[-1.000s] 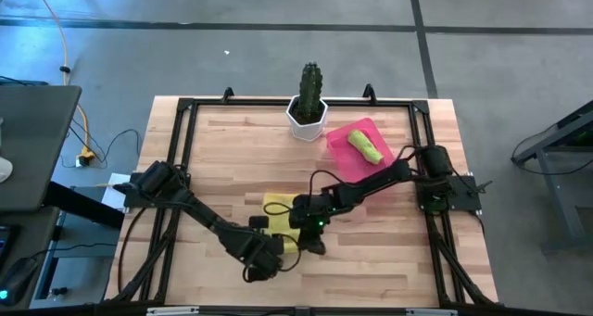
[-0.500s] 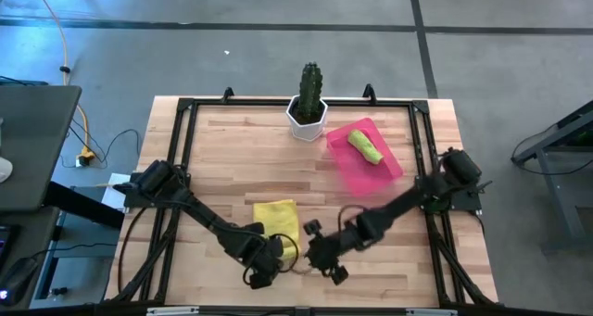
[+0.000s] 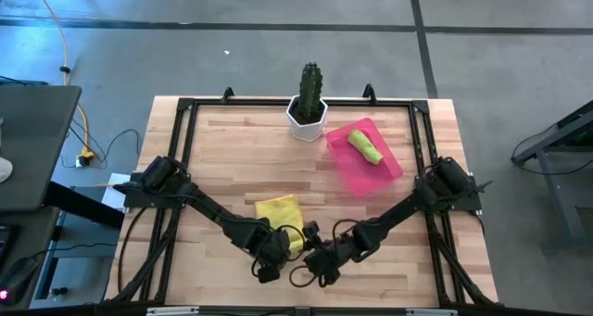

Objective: Roll microfiber towels into tight, uniform cylinder then place into a basket
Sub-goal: Roll the yellow towel

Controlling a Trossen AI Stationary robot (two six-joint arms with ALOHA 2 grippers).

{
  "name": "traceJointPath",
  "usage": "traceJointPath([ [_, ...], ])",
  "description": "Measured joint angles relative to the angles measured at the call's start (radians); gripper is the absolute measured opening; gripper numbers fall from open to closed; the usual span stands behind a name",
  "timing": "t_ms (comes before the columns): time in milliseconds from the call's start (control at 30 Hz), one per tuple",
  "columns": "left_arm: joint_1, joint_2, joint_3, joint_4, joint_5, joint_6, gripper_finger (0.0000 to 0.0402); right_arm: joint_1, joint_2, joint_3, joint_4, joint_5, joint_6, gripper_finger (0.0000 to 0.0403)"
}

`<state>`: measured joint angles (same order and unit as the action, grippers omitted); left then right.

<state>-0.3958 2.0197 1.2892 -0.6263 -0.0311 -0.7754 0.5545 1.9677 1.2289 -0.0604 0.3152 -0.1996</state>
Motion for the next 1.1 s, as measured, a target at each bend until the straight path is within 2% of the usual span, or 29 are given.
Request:
traceJointPath([
  [267,0.004,-0.006,-0.026,0.03,0.012,0.039,0.0005,-0.023,0.001,0.0,-0.039,-0.045,0.019,0.0166],
  [533,-0.035,-0.006,-0.026,0.029,-0.033,0.075,0.0005,-0.024,0.001,0.0,-0.059,-0.044,0.027,0.0143],
  [700,-0.057,-0.006,-0.027,0.028,-0.076,0.105,0.0005,-0.023,0.001,-0.001,-0.229,-0.021,0.091,0.0133],
  [833,-0.049,-0.006,-0.027,0.029,-0.069,0.124,0.0005,-0.017,-0.007,-0.001,-0.327,-0.014,0.115,0.0133],
  [1000,-0.037,-0.006,-0.027,0.03,-0.054,0.125,0.0005,-0.024,-0.069,-0.001,-0.476,-0.005,0.125,0.0133],
  [1100,-0.037,-0.006,-0.027,0.037,-0.054,0.125,0.0005,-0.042,-0.144,-0.064,-0.419,0.002,0.157,0.0133],
])
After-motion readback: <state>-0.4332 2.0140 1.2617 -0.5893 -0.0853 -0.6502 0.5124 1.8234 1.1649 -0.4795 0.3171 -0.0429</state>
